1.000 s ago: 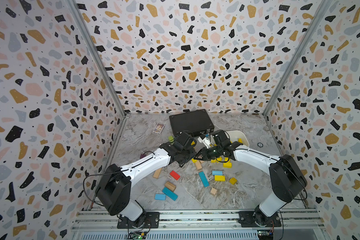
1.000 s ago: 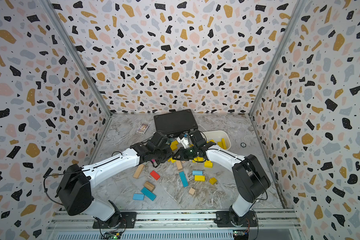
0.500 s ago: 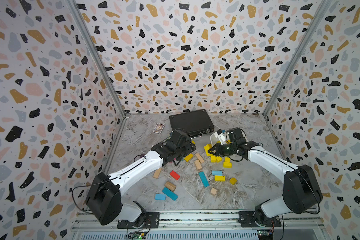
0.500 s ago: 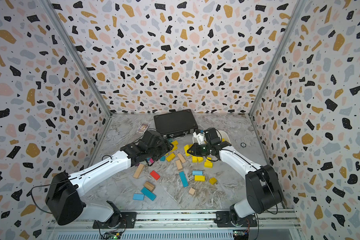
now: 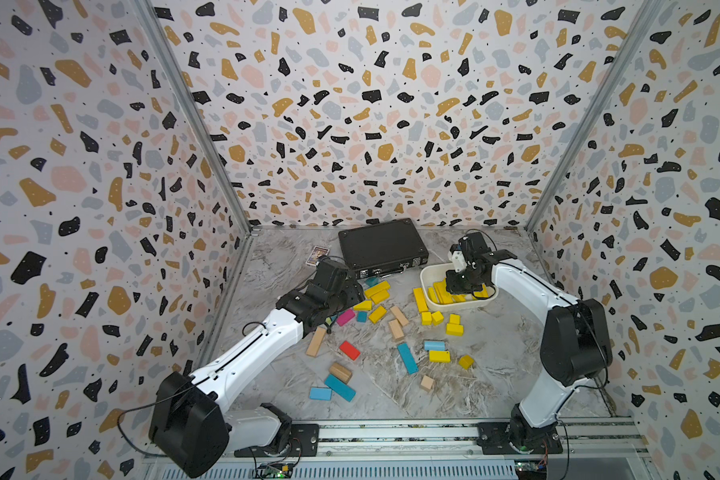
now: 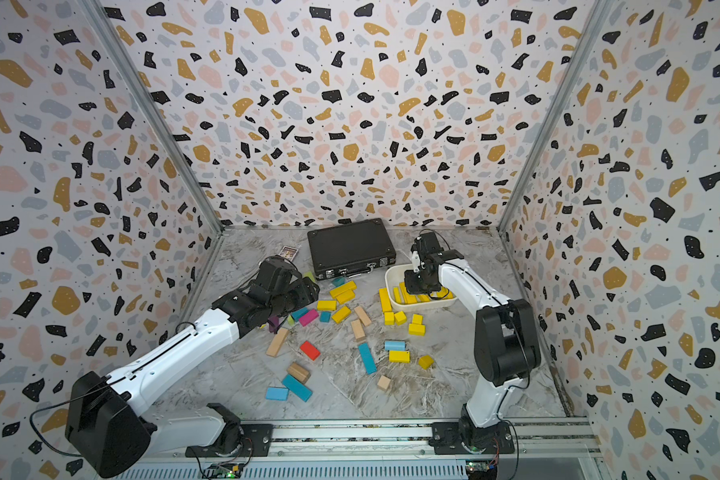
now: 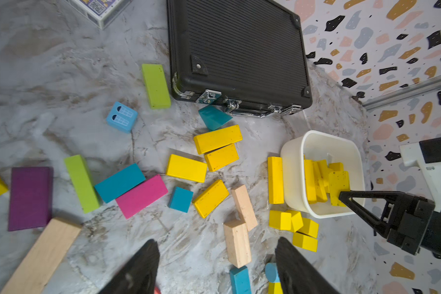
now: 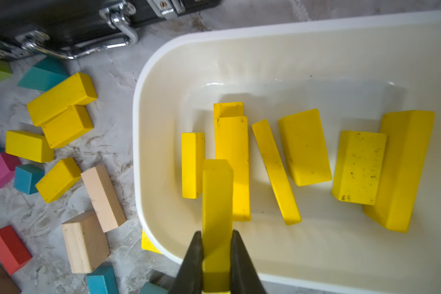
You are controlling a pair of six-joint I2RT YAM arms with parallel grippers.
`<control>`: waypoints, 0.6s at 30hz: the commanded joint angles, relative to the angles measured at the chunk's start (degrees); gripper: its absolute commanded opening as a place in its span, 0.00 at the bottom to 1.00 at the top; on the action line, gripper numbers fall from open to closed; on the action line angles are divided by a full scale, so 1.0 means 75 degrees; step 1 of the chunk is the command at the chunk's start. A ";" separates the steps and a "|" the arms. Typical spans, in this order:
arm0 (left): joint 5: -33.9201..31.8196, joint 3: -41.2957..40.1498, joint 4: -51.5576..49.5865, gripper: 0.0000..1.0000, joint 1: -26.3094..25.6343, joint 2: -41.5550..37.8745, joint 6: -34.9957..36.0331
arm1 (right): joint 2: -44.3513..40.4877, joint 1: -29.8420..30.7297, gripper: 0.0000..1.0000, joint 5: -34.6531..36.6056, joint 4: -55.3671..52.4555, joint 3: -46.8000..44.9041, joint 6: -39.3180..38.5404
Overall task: Pick out the yellow building blocks
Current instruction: Place the building block in the storage box.
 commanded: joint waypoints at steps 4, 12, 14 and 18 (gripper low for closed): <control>0.0279 -0.0081 -0.0183 0.72 0.0165 0.0008 0.0639 | 0.0593 0.0000 0.03 -0.0810 -0.0289 0.0523 -0.0092; 0.0667 0.0512 -0.0652 0.71 0.0191 0.0977 0.1377 | 0.0954 -0.0182 0.25 -0.0685 -0.0276 0.0621 0.0206; 0.0691 0.0740 -0.0782 0.70 0.0191 0.1254 0.1727 | 0.0839 -0.0216 0.31 -0.0619 -0.0276 0.0585 0.0215; 0.0760 0.1332 -0.1121 0.70 0.0191 0.1897 0.2732 | 0.0433 -0.0287 0.41 -0.0462 -0.0422 0.0544 0.0166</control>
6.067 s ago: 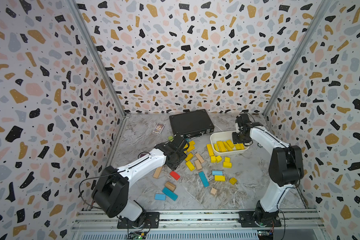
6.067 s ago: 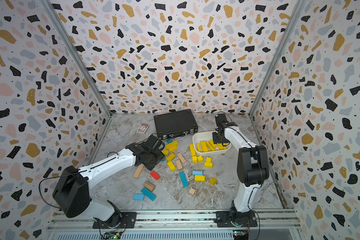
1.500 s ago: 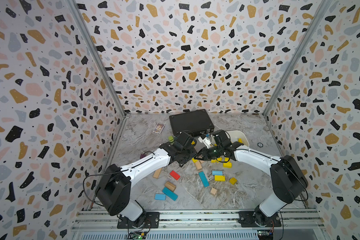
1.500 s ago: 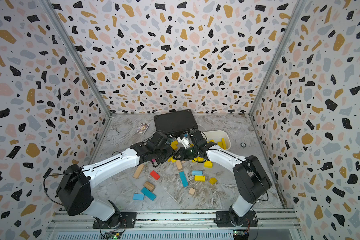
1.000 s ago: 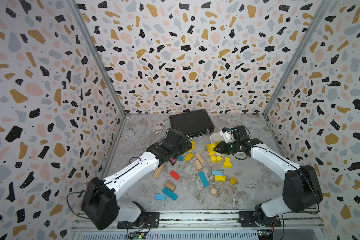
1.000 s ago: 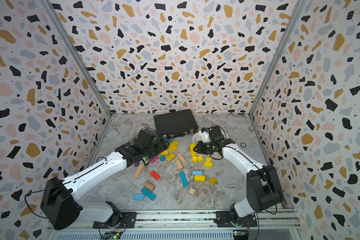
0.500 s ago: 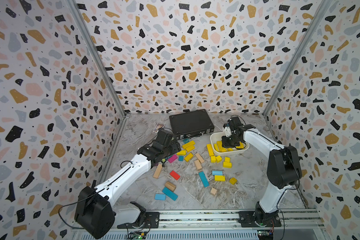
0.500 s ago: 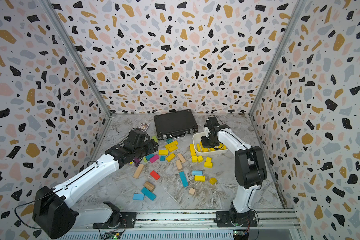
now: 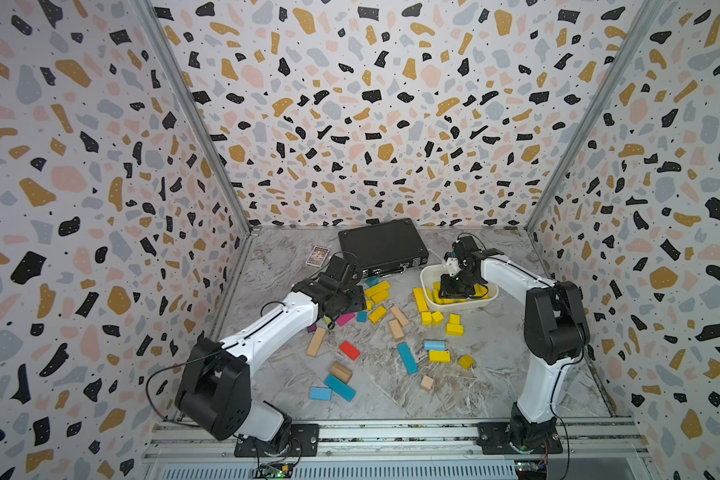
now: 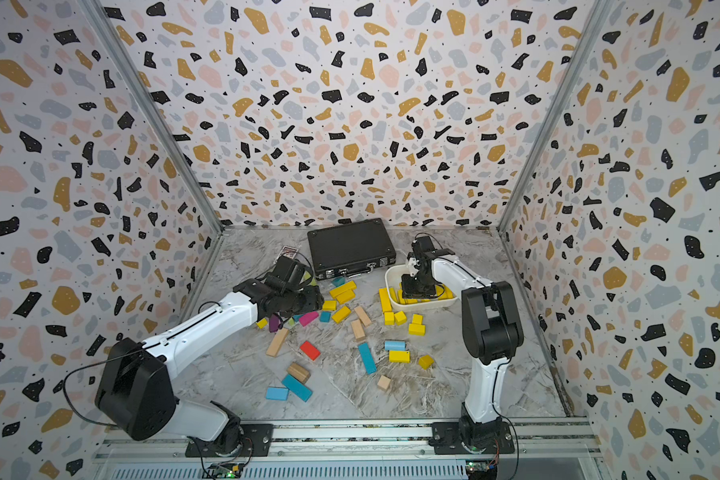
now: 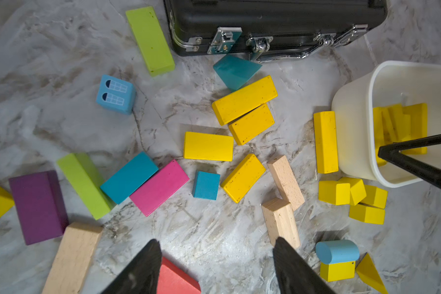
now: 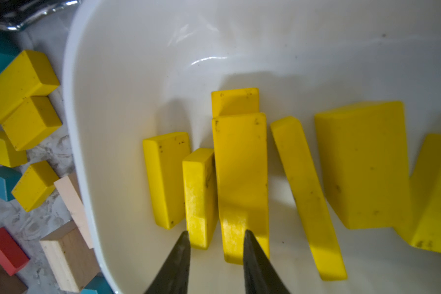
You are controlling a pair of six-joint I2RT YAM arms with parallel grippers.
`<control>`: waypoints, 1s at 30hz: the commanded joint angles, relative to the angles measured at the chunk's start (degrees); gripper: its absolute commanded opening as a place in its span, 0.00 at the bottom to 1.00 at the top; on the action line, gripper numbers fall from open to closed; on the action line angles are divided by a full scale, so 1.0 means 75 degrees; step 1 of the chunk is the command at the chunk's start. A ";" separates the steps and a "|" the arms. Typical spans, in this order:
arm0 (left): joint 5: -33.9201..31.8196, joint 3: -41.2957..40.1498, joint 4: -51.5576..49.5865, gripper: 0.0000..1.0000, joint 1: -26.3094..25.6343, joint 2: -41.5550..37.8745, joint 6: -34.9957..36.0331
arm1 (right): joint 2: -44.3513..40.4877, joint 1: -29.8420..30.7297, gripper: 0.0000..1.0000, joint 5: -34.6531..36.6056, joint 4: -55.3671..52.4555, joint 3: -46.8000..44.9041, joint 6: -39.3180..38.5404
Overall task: Pick out the yellow building blocks
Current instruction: Place the building block in the storage box.
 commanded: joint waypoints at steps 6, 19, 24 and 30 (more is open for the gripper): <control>-0.0442 0.1707 -0.1507 0.69 0.0097 0.1169 0.2318 | -0.1745 -0.0096 0.43 0.0487 -0.0531 -0.0259 -0.0004; -0.1315 0.0029 -0.2136 0.66 0.1898 0.0330 -0.1559 | -0.3678 -0.0096 0.43 0.0478 -0.0348 -0.1986 0.0640; -0.1656 0.0028 -0.2621 0.63 0.2232 0.0508 -0.2756 | -0.3674 -0.0094 0.42 0.0372 -0.0367 -0.1979 0.0615; -0.1744 0.0105 -0.2372 0.59 0.2539 0.1015 -0.2972 | -0.3741 -0.0090 0.42 0.0323 -0.0360 -0.2022 0.0614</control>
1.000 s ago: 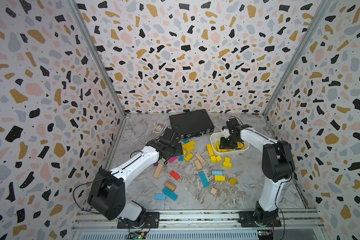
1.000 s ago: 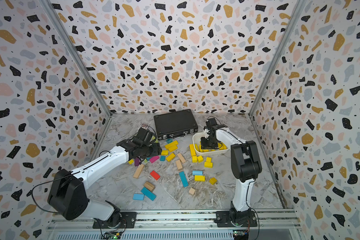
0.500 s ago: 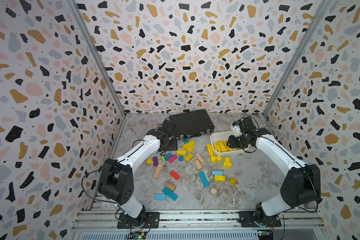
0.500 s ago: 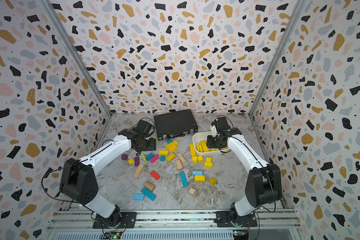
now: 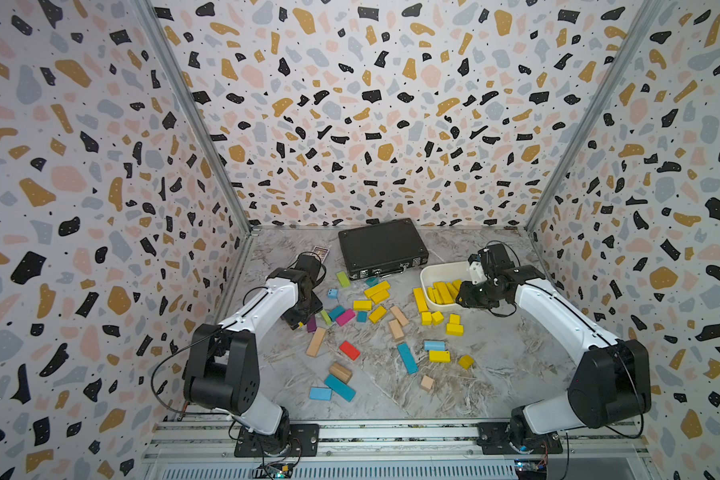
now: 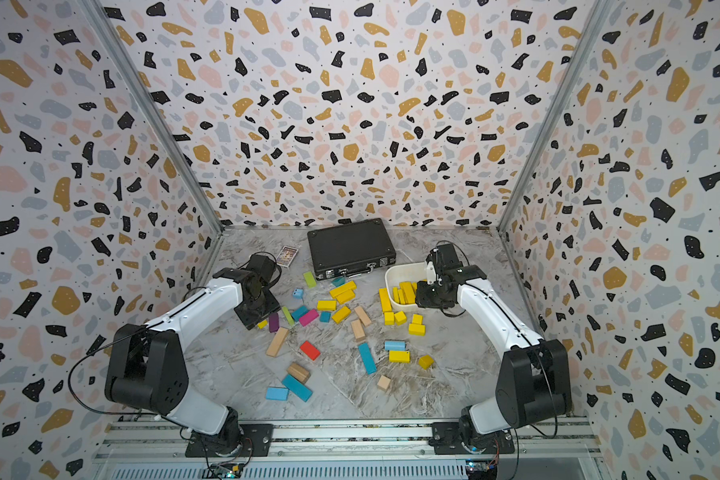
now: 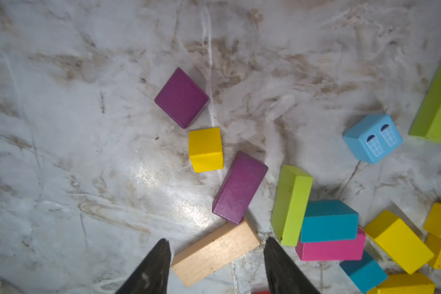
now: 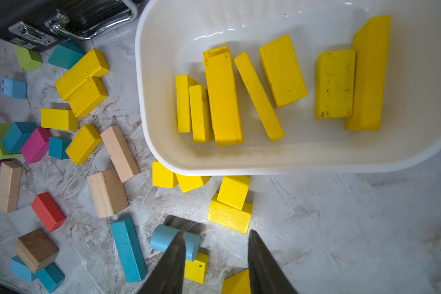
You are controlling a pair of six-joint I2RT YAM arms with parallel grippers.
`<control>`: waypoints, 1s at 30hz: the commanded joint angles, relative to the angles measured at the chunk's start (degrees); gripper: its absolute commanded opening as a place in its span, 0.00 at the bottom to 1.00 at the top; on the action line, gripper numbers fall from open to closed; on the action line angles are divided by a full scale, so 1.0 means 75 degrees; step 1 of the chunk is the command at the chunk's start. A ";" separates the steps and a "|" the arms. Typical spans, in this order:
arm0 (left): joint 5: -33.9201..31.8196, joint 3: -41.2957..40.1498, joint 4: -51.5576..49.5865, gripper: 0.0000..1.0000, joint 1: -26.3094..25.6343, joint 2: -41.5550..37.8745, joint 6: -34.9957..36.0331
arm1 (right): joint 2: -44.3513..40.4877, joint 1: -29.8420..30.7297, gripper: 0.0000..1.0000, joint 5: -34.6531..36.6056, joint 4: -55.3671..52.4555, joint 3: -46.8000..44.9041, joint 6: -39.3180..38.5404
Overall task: Pick out the yellow building blocks
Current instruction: Place the building block in the storage box, then pick up the building block from the center of the board.
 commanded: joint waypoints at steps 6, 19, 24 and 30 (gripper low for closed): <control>-0.0107 0.0189 0.0260 0.55 0.0370 0.0874 -0.0361 | -0.0376 -0.0020 0.42 -0.0034 -0.0191 -0.0081 -0.0016; -0.0131 -0.0027 0.1168 0.48 0.0655 0.1353 0.0047 | -0.0326 -0.0020 0.42 -0.0208 -0.0171 -0.0155 -0.0017; -0.0248 -0.0107 0.1179 0.45 0.0761 0.1486 -0.0008 | -0.0304 -0.0020 0.42 -0.0223 -0.0195 -0.0130 -0.0027; -0.0222 -0.0255 0.1273 0.41 0.0857 0.1584 -0.0055 | -0.0258 -0.0018 0.42 -0.0255 -0.0200 -0.0103 -0.0029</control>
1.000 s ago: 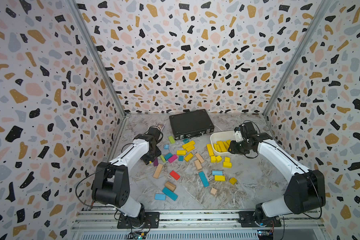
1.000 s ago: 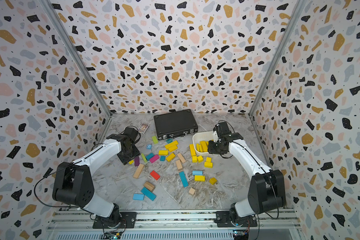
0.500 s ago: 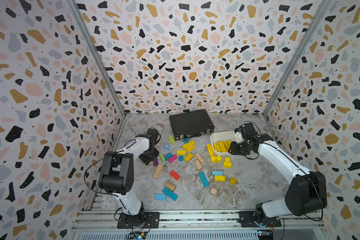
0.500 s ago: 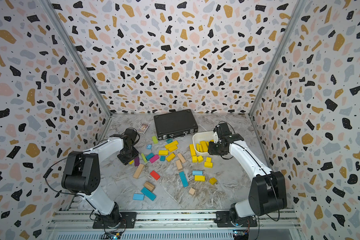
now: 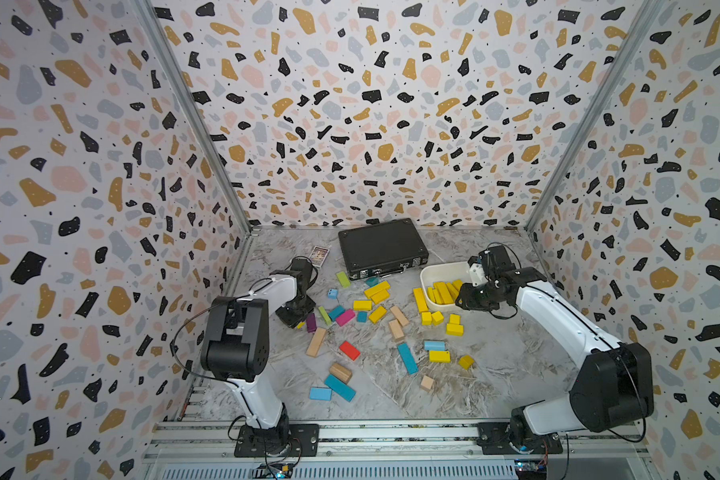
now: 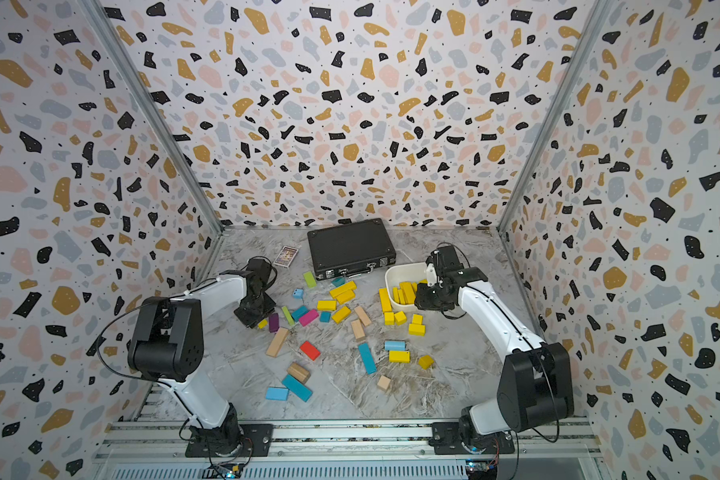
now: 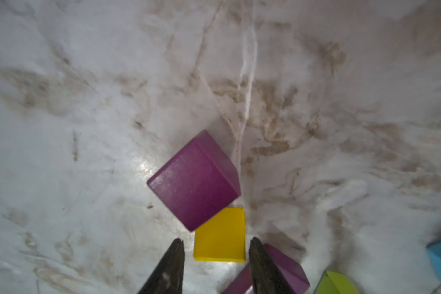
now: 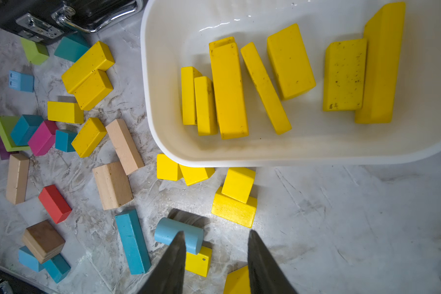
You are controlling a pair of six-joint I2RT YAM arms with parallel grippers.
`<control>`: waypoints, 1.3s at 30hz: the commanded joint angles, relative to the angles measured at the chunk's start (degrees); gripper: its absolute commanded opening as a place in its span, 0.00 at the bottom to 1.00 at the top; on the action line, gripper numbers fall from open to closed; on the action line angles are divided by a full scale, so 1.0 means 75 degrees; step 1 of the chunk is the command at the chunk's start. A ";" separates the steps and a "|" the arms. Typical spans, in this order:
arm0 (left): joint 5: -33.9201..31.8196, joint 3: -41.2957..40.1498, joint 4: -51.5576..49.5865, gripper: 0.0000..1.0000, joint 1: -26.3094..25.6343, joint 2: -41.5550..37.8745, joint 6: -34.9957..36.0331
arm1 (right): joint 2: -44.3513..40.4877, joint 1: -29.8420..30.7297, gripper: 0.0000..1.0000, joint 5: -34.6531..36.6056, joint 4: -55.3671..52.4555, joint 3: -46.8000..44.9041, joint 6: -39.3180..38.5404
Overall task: Pick out the yellow building blocks
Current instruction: Pick up the building block from the center of the board.
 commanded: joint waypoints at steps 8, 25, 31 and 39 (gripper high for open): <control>-0.0012 -0.0223 0.0209 0.30 0.0074 0.0231 0.0079 | -0.0013 -0.0019 0.42 -0.0123 -0.0179 0.0161 -0.0020; 0.0289 0.0639 -0.0344 0.09 -0.1377 -0.1741 0.1905 | -0.0597 -0.0020 0.41 0.0767 0.0113 -0.0195 0.0264; 0.0582 0.2297 -0.0458 0.10 -0.3276 -0.0912 0.1658 | -0.0985 -0.0013 0.41 0.1232 0.0056 -0.0239 0.0258; 0.1386 0.5370 -0.0556 0.10 -0.4950 0.1508 0.1834 | -0.1985 -0.0020 0.40 0.1845 -0.0318 -0.0411 0.0231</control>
